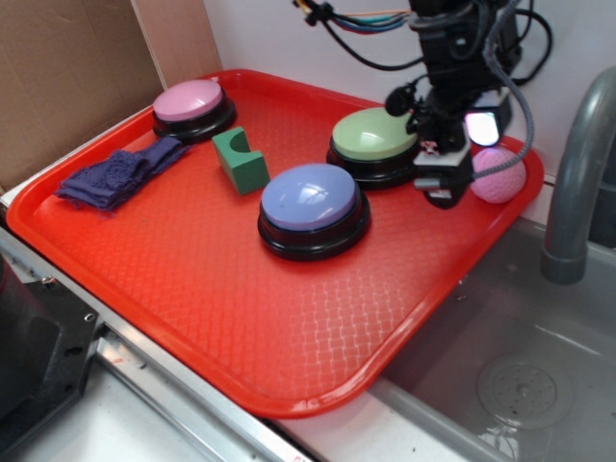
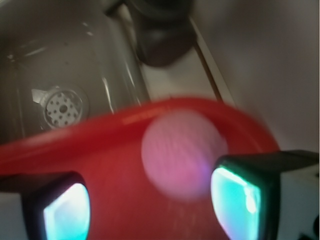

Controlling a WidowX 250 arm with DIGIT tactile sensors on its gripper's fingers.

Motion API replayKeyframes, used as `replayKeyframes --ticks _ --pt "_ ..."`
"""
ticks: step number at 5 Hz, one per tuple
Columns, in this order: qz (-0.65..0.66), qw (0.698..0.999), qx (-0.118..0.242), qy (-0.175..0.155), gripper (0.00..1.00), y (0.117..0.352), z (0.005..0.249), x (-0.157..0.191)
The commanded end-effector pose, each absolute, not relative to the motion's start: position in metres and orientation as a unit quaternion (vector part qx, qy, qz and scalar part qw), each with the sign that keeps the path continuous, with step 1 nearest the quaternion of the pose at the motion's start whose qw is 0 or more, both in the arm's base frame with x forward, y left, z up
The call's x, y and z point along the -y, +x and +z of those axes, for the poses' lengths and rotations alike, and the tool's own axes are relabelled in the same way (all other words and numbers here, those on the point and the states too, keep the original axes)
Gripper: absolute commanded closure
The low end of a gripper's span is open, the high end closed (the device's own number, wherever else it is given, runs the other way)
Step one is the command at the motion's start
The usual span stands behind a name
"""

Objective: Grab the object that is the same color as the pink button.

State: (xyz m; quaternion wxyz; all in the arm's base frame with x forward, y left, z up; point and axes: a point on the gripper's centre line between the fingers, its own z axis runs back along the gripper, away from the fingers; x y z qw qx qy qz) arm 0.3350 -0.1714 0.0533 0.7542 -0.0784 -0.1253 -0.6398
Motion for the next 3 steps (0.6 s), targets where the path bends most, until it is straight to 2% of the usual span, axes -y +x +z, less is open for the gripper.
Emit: replayKeyframes --ticks 1,3 --pt "-0.66 0.731 0.154 -0.071 1.0 0.3328 0.0715 0.1947" --pt "-0.666 0.729 0.146 -0.069 1.0 0.3337 0.0665 0.1897"
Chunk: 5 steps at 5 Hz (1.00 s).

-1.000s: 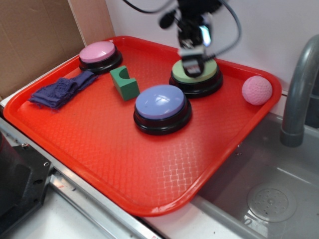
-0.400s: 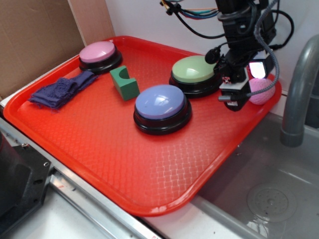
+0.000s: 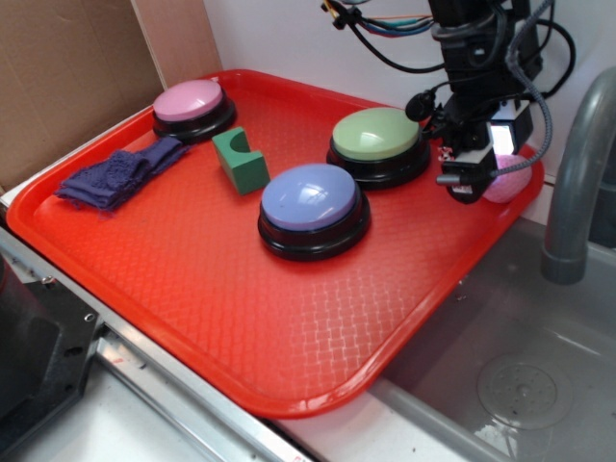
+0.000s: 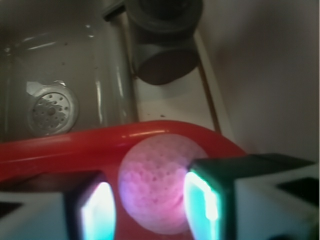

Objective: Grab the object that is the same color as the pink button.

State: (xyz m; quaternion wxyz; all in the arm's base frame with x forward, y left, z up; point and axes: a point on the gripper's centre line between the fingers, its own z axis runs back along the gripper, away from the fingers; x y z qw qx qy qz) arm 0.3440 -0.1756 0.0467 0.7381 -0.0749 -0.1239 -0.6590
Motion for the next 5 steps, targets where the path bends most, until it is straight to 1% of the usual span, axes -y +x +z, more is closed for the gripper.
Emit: replayKeyframes --ticks 1,2,3,4,5 --pt "-0.659 0.734 0.147 -0.07 1.0 0.335 0.062 0.185" --pt "-0.66 0.735 0.143 -0.065 1.0 0.335 0.062 0.186" --pt "-0.65 0.746 0.136 -0.059 1.0 0.335 0.062 0.187" --pt "-0.618 0.771 0.141 -0.055 1.0 0.33 0.073 0.183" --pt "-0.531 0.833 0.145 -0.047 1.0 0.314 0.101 0.163"
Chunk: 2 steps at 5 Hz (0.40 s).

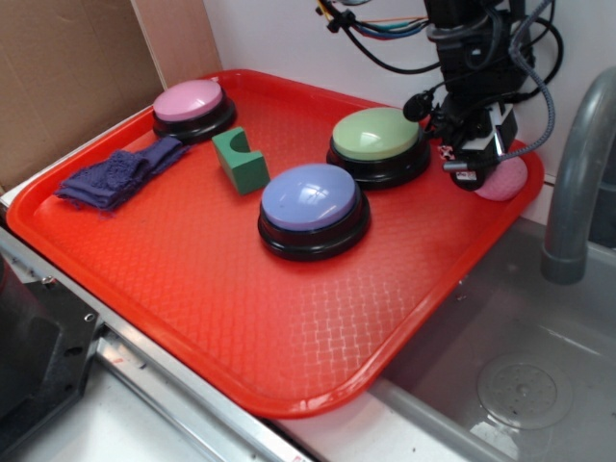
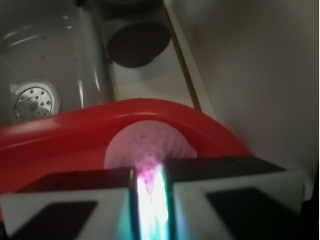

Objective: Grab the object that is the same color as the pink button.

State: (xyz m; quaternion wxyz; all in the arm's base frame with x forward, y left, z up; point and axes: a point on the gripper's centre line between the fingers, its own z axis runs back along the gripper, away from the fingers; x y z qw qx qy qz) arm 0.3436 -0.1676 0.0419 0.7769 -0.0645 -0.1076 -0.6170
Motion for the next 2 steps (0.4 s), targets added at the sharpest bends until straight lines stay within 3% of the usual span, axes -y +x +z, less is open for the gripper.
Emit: replayKeyframes --ticks 1,2 --pt "-0.451 0.884 0.118 -0.026 1.0 0.293 0.13 0.138" --pt "-0.368 0.928 0.051 -0.008 1.0 0.265 0.159 0.107"
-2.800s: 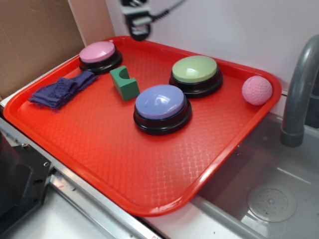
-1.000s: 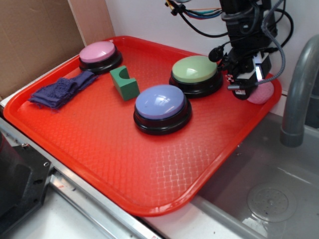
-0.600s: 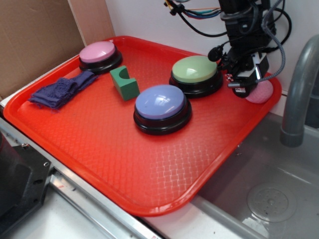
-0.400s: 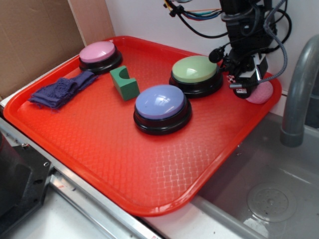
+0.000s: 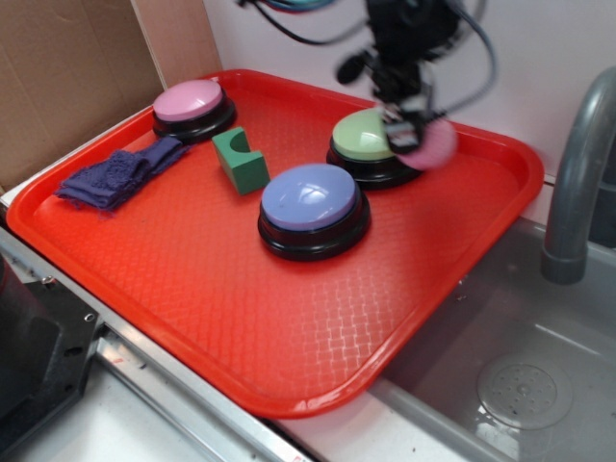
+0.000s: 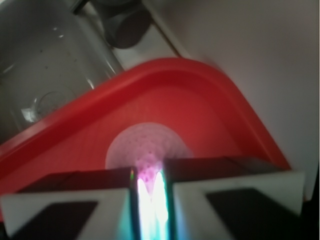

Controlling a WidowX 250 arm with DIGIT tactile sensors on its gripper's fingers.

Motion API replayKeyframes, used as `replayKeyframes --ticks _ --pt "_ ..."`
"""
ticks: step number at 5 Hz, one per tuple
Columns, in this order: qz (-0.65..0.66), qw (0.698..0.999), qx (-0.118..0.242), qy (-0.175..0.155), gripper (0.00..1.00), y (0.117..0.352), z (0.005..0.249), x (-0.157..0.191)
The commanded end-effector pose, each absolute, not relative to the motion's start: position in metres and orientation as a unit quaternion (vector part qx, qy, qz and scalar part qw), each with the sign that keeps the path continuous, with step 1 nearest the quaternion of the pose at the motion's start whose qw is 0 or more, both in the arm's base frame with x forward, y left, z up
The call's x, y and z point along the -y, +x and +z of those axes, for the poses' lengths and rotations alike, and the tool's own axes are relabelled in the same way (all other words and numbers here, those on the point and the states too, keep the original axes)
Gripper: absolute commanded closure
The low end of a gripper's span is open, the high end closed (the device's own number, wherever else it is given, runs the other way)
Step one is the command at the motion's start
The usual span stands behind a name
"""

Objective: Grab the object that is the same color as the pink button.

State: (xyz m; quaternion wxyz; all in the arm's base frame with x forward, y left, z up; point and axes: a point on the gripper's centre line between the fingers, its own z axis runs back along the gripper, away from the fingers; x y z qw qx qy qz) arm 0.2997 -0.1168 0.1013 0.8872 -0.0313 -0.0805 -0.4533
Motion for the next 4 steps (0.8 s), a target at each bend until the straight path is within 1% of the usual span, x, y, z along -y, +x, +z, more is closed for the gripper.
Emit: replayKeyframes --ticks 1,2,3,4 --pt "-0.252 0.967 -0.021 0.007 1.0 0.231 0.172 0.072" --pt "-0.163 0.984 -0.071 0.008 1.0 0.208 0.174 0.052" --pt "-0.076 0.992 -0.103 0.016 1.0 0.184 0.166 0.028" --pt "-0.09 0.983 -0.161 0.017 1.0 0.181 0.16 0.018"
